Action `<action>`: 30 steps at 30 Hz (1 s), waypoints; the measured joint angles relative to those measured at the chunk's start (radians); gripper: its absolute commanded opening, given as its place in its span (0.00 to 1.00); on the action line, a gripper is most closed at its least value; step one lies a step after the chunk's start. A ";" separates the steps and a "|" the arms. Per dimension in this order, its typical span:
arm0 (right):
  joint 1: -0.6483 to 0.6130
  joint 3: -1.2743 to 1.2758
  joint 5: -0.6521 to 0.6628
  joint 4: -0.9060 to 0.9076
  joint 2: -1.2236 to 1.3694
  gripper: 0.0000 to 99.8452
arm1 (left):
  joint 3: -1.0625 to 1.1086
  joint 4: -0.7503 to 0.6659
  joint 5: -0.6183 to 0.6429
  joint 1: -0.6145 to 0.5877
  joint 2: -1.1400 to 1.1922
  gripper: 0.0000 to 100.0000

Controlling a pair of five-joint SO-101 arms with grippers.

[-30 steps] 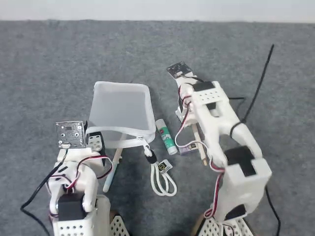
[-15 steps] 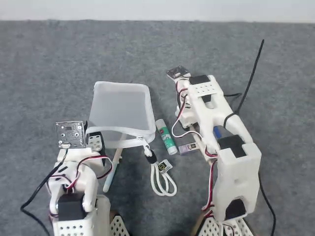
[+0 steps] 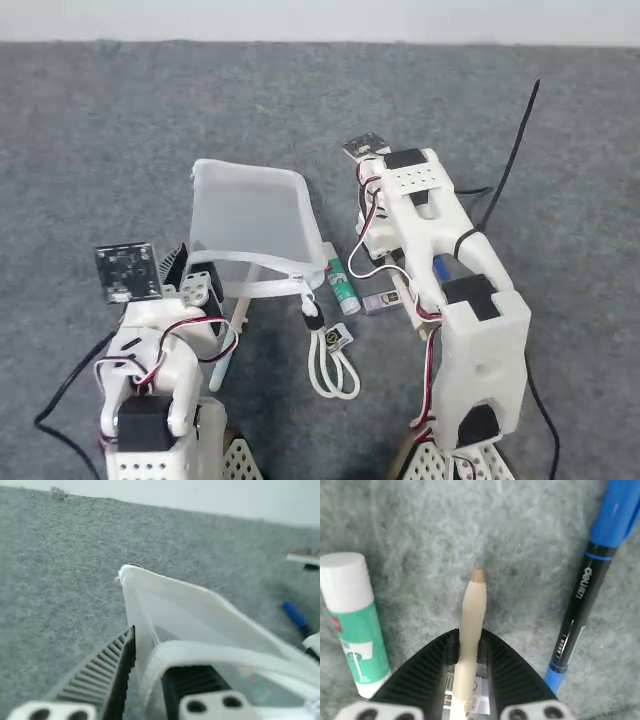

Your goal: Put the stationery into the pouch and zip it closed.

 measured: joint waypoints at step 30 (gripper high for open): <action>0.000 0.000 -0.216 -0.026 -0.003 0.01 | -0.215 0.029 -0.077 0.064 0.000 0.01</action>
